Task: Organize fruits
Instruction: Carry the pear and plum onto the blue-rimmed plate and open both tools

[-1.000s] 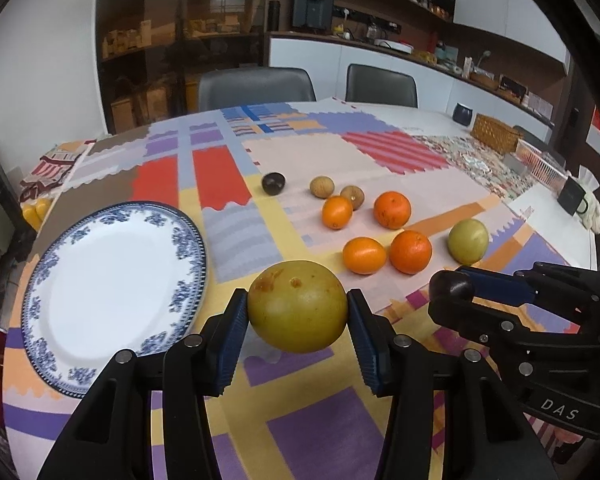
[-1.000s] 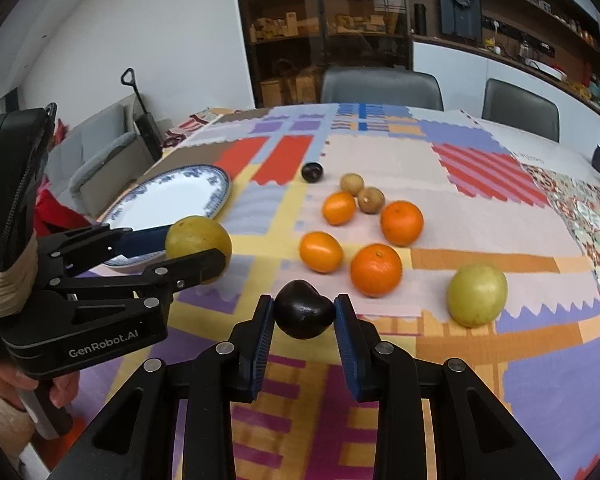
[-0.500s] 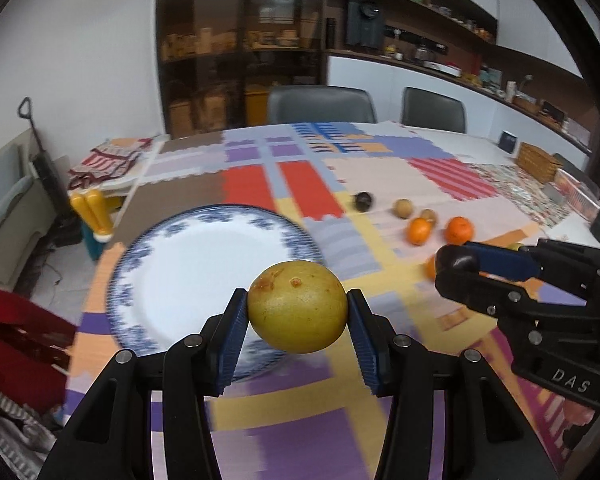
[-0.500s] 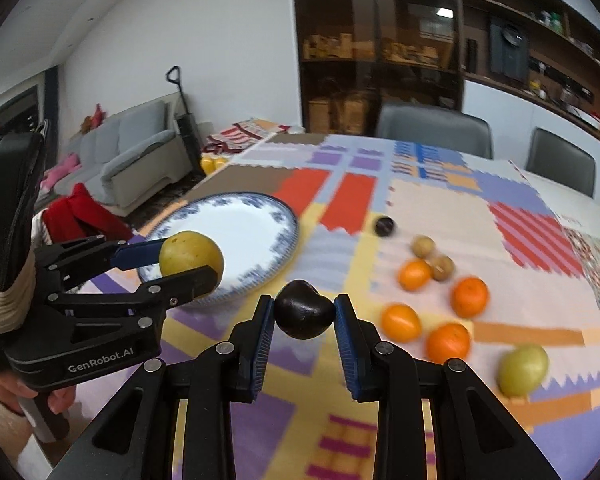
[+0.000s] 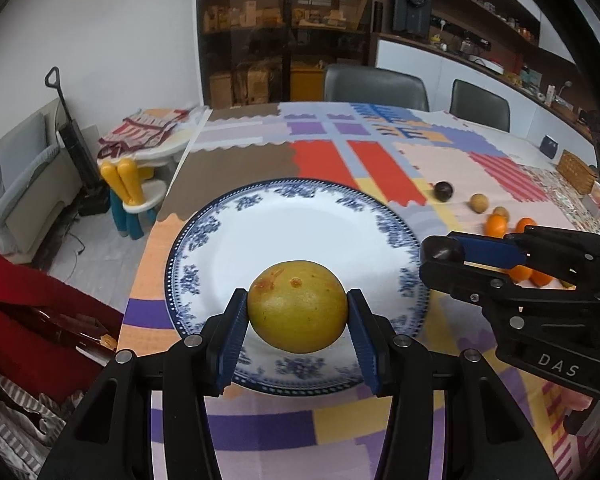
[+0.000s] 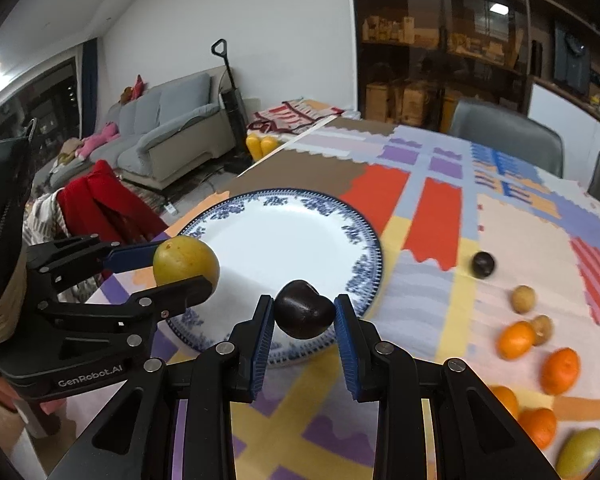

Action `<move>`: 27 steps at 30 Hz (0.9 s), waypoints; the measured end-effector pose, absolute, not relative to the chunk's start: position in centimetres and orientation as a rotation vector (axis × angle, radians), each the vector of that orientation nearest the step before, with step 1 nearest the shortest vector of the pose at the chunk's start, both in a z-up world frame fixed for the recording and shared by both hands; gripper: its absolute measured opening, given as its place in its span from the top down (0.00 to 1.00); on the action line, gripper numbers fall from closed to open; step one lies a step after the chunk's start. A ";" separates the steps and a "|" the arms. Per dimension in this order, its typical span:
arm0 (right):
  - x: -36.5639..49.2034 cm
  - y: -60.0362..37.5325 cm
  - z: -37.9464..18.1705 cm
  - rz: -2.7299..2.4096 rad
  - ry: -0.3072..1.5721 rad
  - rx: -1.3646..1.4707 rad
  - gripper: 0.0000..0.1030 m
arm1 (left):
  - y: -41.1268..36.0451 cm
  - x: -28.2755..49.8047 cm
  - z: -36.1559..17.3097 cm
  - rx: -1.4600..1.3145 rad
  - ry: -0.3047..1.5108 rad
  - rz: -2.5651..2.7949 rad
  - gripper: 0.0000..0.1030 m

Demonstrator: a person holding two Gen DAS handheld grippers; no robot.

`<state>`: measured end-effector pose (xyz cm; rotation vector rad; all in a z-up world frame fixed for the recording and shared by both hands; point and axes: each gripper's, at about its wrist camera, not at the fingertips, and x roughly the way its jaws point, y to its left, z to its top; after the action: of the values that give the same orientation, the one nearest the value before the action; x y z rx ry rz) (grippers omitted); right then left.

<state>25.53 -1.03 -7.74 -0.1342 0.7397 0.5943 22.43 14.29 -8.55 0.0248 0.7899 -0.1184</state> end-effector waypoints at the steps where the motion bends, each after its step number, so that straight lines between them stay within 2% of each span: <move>1: 26.0 -0.7 -8.1 0.595 0.751 -0.130 0.69 | 14.5 22.7 -8.8 0.024 0.796 -0.114 0.53; 19: 28.4 1.5 -10.8 0.613 0.812 -0.146 0.69 | 15.4 24.2 -10.2 0.026 0.845 -0.077 0.52; 22: 28.4 1.2 -10.6 0.595 0.803 -0.146 0.62 | 15.4 23.9 -9.8 0.038 0.833 -0.051 0.42; 27: 27.2 0.4 -9.5 0.573 0.766 -0.151 0.62 | 15.0 22.4 -8.8 0.047 0.805 -0.031 0.41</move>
<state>27.24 0.37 -9.47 -0.1512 0.7658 0.5725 22.40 15.01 -8.80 0.0469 0.8053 -0.0313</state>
